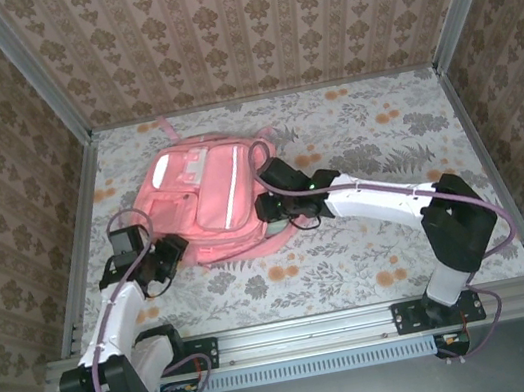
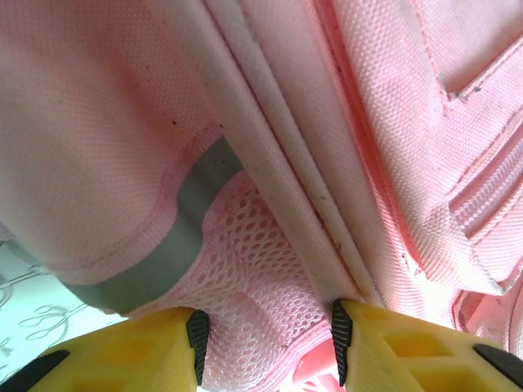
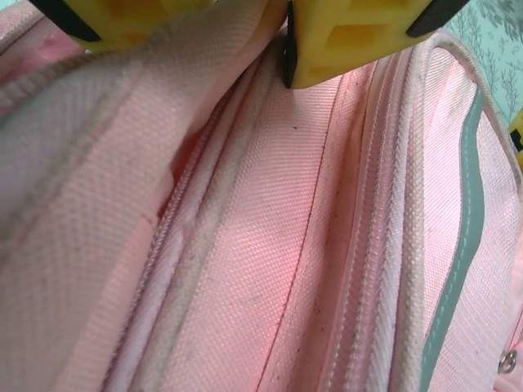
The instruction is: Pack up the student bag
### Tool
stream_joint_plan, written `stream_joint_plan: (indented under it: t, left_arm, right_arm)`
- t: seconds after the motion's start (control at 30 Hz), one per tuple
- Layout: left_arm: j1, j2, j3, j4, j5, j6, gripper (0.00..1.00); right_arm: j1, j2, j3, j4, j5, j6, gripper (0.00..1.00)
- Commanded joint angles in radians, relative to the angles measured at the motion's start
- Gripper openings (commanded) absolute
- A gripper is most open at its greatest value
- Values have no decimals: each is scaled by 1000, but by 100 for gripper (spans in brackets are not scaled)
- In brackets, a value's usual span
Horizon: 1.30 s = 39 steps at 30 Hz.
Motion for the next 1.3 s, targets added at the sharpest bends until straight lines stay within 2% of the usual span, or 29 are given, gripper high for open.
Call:
stream_joint_plan:
  t: [0.0, 0.1, 0.27, 0.37, 0.43, 0.53, 0.67, 0.77, 0.87, 1.0, 1.1, 1.2, 1.27]
  left_arm:
    - [-11, 15, 18, 41, -23, -14, 49]
    - [-22, -19, 36, -26, -35, -22, 52]
    - [-52, -154, 8, -155, -74, -134, 52]
    - [-81, -243, -49, -156, -106, -206, 52]
    - [-85, -268, -101, -86, -107, -247, 52]
    - [-95, -224, -151, 77, -88, -283, 52]
    - [-137, -94, -132, 234, -86, -275, 52]
    - [-160, -31, -126, 313, -97, -286, 52]
    - [-190, -7, -118, 336, -121, -286, 51]
    - [-211, 12, -114, 344, -144, -273, 52]
    - [-214, 43, -117, 364, -147, -262, 51]
    - [-217, 77, -114, 404, -143, -252, 44]
    - [-220, 98, -99, 411, -148, -237, 31]
  right_arm:
    - [-62, 45, 57, -34, 33, -40, 18]
    - [-107, 80, 89, -39, 12, -50, 18]
    - [-140, 114, 131, -45, 1, -69, 17]
    - [-147, 117, 140, -43, 2, -78, 18]
    - [-150, 118, 142, -37, -12, -80, 18]
    - [-150, 115, 149, -44, -23, -86, 21]
    - [-150, 98, 141, -45, -20, -84, 27]
    - [-150, 85, 131, -56, -12, -83, 42]
    - [-149, 53, 104, -78, 11, -81, 54]
    - [-133, -16, 37, -94, 57, -81, 58]
    - [-86, -66, -4, -108, 93, -87, 61]
    - [-5, -99, -31, -118, 149, -100, 63]
    - [60, -108, -53, -104, 169, -104, 64]
